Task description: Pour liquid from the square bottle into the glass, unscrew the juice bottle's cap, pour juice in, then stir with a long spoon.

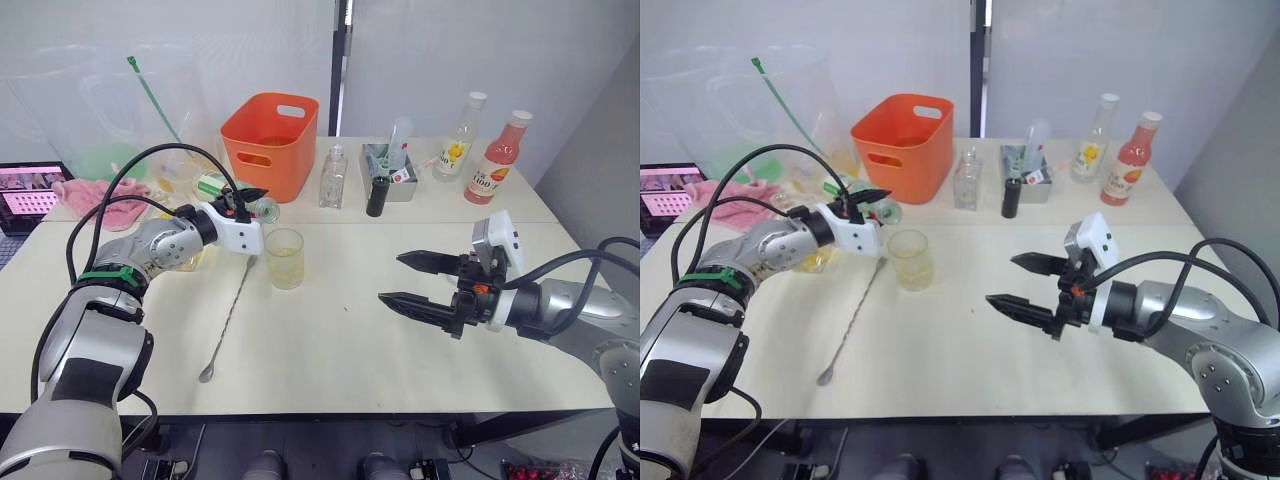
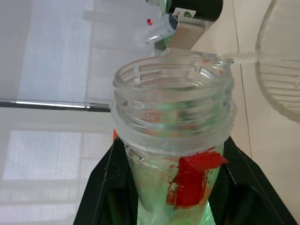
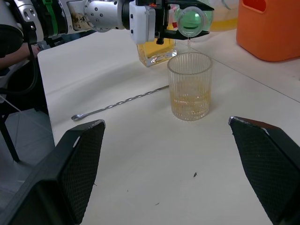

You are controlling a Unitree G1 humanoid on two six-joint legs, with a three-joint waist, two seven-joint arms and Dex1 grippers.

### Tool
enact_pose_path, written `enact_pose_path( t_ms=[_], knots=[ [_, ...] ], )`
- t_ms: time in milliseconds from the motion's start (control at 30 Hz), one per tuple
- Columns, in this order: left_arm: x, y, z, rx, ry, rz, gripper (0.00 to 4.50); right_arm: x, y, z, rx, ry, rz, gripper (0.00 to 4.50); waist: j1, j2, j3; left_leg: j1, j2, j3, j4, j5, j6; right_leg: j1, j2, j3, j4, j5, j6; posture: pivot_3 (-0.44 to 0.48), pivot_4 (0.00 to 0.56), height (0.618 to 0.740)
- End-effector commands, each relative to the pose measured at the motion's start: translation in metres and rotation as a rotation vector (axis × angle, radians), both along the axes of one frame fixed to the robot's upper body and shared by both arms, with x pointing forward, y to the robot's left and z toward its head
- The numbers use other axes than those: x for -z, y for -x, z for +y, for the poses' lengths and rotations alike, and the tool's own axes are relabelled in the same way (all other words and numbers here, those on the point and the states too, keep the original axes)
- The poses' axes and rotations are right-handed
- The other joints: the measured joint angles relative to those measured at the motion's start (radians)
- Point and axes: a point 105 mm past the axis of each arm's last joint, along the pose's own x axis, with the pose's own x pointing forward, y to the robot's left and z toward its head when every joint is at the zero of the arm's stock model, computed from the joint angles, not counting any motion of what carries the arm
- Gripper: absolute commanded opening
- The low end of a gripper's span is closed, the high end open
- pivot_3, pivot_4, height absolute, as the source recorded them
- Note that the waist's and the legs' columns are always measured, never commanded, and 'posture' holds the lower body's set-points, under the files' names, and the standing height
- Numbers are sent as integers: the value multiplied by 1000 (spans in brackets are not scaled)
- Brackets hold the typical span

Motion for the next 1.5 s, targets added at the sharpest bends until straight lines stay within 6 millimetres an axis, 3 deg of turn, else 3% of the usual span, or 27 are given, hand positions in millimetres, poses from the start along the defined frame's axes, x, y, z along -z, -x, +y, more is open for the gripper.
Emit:
enact_pose_path(
  t_ms=[33, 367, 667, 1133, 1233, 1333, 1500],
  knots=[
    [-33, 2, 0, 17, 45, -108, 1391, -10, 5, 6, -25, -8, -62, 4484, 0, 0, 0, 0, 0, 0, 0, 0, 0, 0, 0, 0, 0, 0, 0, 0, 150, 740],
    [-31, 1, -2, 16, 62, -92, 1391, -10, 4, 7, -27, -10, -63, 4484, 0, 0, 0, 0, 0, 0, 0, 0, 0, 0, 0, 0, 1, 0, 0, 0, 150, 740],
    [-30, -4, -3, 12, 233, 76, 1391, -10, 3, 7, -28, -2, -60, 4484, -1, 0, 0, 0, 0, 0, 1, 0, 0, 0, 0, 0, 2, 0, 0, 0, 150, 740],
    [-64, -6, -1, 64, 545, 203, 1391, -12, 0, 8, -48, 3, -60, 4484, -5, 0, 0, 0, 0, -1, 3, 0, 0, 0, 0, 0, 8, 0, 0, 0, 150, 740],
    [-85, -4, 10, 69, 728, 254, 1391, -13, -2, 10, -80, 10, -56, 4484, -8, 0, 0, 0, 0, -1, 3, 0, 0, 0, 0, 0, 9, 0, 0, 0, 150, 740],
    [-92, -4, 24, 26, 905, 361, 1391, -16, -4, 11, -108, 15, -59, 4484, -15, 0, 0, 0, 0, -2, 4, 0, 0, -1, 1, 0, 11, 0, 0, 0, 150, 740],
    [-100, 22, 30, 39, 1104, 527, 1391, -24, -8, 13, -165, 5, -60, 4484, -30, 0, 0, 0, 1, -3, 5, 0, 0, -1, 1, 0, 13, 0, 0, 0, 150, 740]
  ],
)
